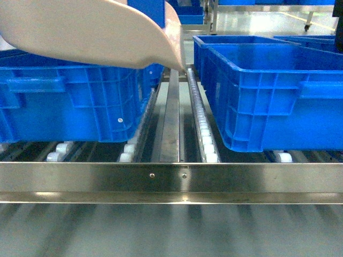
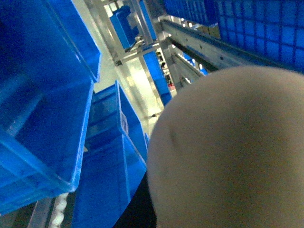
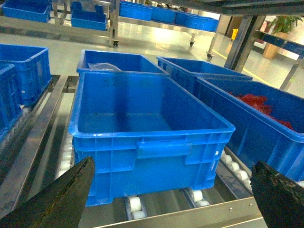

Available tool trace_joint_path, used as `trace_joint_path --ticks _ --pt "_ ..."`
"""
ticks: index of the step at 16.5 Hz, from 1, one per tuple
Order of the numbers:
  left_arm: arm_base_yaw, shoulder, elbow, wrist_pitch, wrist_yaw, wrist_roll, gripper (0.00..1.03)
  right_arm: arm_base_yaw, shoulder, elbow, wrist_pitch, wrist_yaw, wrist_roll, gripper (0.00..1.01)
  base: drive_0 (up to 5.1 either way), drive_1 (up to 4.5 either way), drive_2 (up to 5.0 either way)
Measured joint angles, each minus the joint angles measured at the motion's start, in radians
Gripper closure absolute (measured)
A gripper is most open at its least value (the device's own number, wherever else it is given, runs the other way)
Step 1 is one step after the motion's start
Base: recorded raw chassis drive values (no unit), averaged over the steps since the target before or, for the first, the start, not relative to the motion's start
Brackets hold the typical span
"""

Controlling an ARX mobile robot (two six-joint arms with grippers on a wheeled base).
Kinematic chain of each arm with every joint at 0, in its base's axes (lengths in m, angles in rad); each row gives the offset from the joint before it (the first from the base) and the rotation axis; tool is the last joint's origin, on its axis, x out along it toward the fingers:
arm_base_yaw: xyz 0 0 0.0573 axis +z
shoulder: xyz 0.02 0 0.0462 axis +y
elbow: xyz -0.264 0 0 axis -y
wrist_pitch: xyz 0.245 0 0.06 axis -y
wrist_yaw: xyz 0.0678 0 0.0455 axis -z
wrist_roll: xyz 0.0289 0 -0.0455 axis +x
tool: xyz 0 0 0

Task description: Place part in tray to right shelf

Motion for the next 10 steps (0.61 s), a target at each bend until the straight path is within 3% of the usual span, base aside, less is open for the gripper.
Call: trace_joint_path --ticks 4,9,10 --pt "0.073 0.035 0.058 0.020 -0.041 -0.018 0.90 0.000 0.000 0.000 0.000 0.000 0.000 0.03 0.0 0.00 0.0" --pt "0.165 0.166 0.242 -0.117 -0.153 -0.043 0.90 0.000 0.000 0.000 0.000 0.000 0.000 0.03 0.0 0.00 0.0" --pt "0.173 0.200 0.290 -0.151 -0.188 -0.030 0.90 0.000 0.000 0.000 0.000 0.000 0.000 0.03 0.0 0.00 0.0"
